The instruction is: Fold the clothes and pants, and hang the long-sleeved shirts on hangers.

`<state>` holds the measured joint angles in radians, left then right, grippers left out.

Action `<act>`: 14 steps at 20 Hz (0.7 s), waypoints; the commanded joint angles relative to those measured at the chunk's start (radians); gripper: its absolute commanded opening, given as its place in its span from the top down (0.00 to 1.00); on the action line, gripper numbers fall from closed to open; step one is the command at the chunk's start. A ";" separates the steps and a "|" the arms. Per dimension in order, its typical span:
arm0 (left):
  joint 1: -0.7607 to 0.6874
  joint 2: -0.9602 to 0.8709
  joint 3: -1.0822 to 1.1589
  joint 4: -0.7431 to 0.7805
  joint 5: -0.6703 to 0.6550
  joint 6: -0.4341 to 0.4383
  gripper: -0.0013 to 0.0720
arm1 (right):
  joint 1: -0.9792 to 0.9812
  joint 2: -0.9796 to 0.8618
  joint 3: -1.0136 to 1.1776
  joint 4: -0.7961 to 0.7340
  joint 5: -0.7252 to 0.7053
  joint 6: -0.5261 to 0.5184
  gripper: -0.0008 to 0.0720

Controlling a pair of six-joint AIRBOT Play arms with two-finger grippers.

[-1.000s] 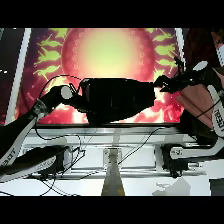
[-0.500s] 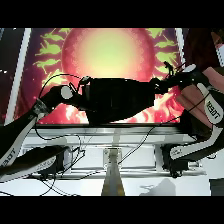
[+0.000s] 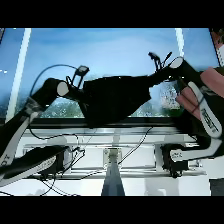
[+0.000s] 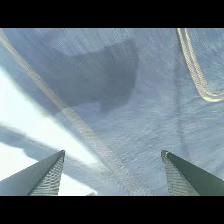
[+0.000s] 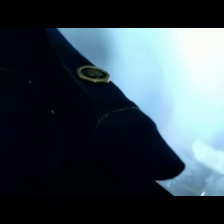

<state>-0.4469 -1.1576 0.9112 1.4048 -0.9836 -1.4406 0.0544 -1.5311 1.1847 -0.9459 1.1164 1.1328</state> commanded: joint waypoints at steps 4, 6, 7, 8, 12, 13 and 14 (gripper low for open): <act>0.000 0.247 0.163 0.335 0.021 0.000 0.05 | -0.114 0.391 0.115 -0.401 -0.007 0.355 0.93; 0.000 0.317 0.163 0.341 0.031 0.000 0.05 | -0.197 0.513 0.115 -0.536 0.056 0.484 0.94; 0.000 0.342 0.163 0.341 0.031 0.000 0.04 | -0.246 0.563 0.115 -0.597 0.111 0.545 0.93; 0.000 0.358 0.163 0.341 0.031 0.000 0.05 | -0.303 0.612 0.115 -0.662 0.175 0.596 0.94; 0.000 0.365 0.163 0.341 0.030 0.000 0.05 | -0.552 0.755 0.115 -0.912 0.381 0.716 0.94; 0.000 0.363 0.163 0.341 0.030 0.000 0.05 | -0.622 0.782 0.115 -0.959 0.398 0.753 0.93; 0.000 0.362 0.163 0.341 0.030 0.000 0.04 | -0.703 0.809 0.115 -0.995 0.399 0.796 0.93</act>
<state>-0.4469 -0.8051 1.0721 1.7363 -0.9569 -1.4403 -0.4694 -0.8135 1.2972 -1.7481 1.4220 1.7908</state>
